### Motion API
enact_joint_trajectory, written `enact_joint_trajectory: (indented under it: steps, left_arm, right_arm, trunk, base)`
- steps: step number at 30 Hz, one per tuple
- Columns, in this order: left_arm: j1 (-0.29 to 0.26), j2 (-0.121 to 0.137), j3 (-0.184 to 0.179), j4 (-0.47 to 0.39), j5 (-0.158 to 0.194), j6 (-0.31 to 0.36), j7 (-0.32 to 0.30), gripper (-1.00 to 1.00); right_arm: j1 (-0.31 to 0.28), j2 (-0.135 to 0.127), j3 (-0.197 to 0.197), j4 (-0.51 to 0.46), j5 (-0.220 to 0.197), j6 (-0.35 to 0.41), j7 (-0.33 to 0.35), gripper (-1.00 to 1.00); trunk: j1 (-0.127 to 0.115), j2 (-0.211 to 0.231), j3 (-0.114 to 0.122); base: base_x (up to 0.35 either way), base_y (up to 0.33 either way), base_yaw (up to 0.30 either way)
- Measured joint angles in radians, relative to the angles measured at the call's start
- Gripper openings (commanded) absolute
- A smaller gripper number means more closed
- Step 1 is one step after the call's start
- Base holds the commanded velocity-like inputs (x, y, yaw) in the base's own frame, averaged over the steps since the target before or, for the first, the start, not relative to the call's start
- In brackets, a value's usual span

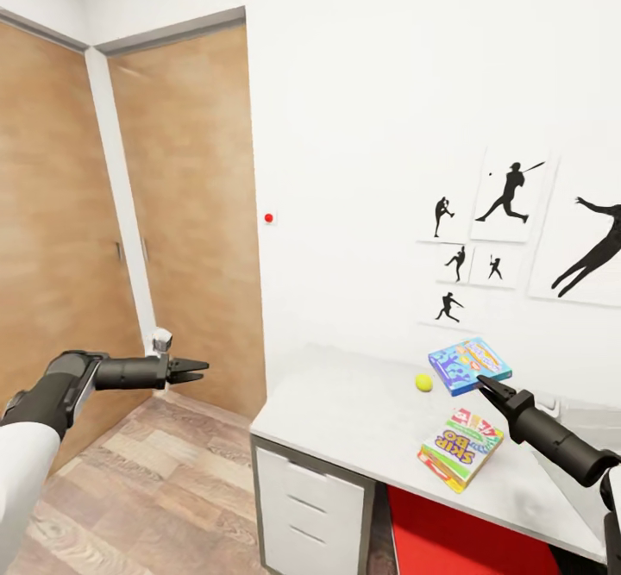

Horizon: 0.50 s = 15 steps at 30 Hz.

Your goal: Put all the toys in the child's room - the three board games (two on the bed and one on the table), the two jigsaw puzzles on the table, and the tennis ball on the table - inside the toy box on the table in the child's room.

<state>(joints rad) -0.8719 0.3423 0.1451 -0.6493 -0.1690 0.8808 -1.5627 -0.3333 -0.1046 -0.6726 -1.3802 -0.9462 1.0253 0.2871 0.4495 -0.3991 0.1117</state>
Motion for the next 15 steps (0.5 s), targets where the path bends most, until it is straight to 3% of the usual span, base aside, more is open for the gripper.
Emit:
enact_joint_trajectory:
  steps: [7, 15]
  left_arm:
    - [0.001, 0.001, 0.001, 0.000, 0.000, -0.003, 0.000, 1.00]
    - [0.001, 0.000, 0.000, 0.000, 0.000, -0.011, 0.000, 1.00]
  right_arm:
    - [0.000, 0.000, -0.024, 0.008, -0.003, 0.001, 0.001, -1.00]
    - [0.000, 0.000, -0.037, 0.023, -0.005, 0.002, 0.002, -1.00]
  trunk:
    - [0.000, 0.000, 0.003]
    - [0.000, 0.000, 0.007]
  base:
    - [0.030, -0.012, -0.279]
    - [0.259, -0.106, -0.280]
